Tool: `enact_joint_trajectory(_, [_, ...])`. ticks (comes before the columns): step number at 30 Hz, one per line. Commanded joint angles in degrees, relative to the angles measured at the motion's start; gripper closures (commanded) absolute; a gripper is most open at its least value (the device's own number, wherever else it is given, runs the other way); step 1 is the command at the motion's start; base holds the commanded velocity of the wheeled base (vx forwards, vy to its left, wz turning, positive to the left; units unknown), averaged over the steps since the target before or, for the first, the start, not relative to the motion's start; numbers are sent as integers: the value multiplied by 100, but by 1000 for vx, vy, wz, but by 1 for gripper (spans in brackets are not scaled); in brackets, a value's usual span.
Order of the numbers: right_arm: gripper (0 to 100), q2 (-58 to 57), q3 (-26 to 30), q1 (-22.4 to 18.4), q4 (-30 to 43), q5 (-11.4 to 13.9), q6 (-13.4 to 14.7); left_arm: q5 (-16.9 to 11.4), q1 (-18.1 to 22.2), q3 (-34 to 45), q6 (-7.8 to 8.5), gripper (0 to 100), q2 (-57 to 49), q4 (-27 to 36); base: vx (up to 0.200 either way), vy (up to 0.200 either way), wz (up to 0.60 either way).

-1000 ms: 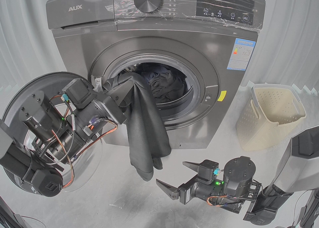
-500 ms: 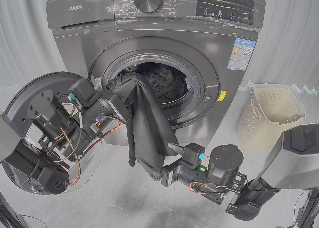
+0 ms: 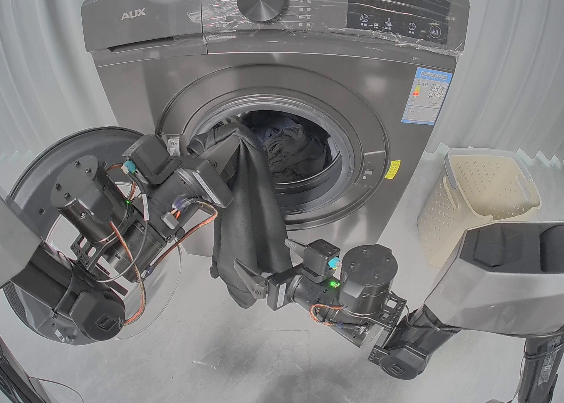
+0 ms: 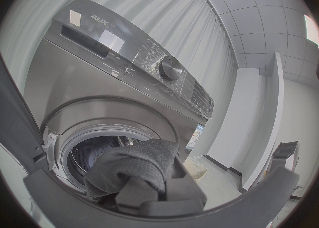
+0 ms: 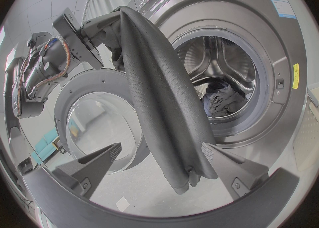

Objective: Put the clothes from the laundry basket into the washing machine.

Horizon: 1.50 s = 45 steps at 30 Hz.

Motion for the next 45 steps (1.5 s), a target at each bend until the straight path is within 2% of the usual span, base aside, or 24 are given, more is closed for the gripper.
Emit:
enact_joint_trajectory(1, [0,256,-305,12,-3,3,-9,1,0,-4,-2,100,11,-4,0,0,0])
enact_joint_trajectory(11, [0,590,-894,-67,-3,-14,34,1,0,-4,34,100,-7,-4,0,0,0])
enact_joint_trajectory(12, [100,590,-929,-76,-3,-23,43,10,0,-4,34,100,2,-4,0,0,0])
enact_joint_trajectory(18, [100,406,-815,-155,-65,-23,87,1,70,-4,34,100,46,-4,0,0,0])
enact_joint_trajectory(21, [100,19,-454,-172,-74,-146,105,1,114,-4,34,100,55,-4,0,0,0])
enact_joint_trajectory(24, [100,-245,-182,-216,-74,-155,122,1,202,-4,42,100,99,-4,0,0,0])
enact_joint_trajectory(25, [100,-570,90,-260,-56,-146,114,-8,281,-4,42,100,134,-4,0,0,0])
enact_joint_trajectory(31, [100,-1062,504,-849,5,-102,8,-8,298,5,42,100,125,-4,0,0,0])
enact_joint_trajectory(36, [100,-1036,504,-1253,5,-5,-45,-34,281,58,51,100,55,-4,0,0,0])
enact_joint_trajectory(40, [100,-869,363,-1297,-3,47,-80,-52,202,137,69,100,2,-4,0,0,0])
enact_joint_trajectory(45, [100,-420,-138,-1332,5,47,-89,-70,96,322,113,100,-86,5,0,0,0])
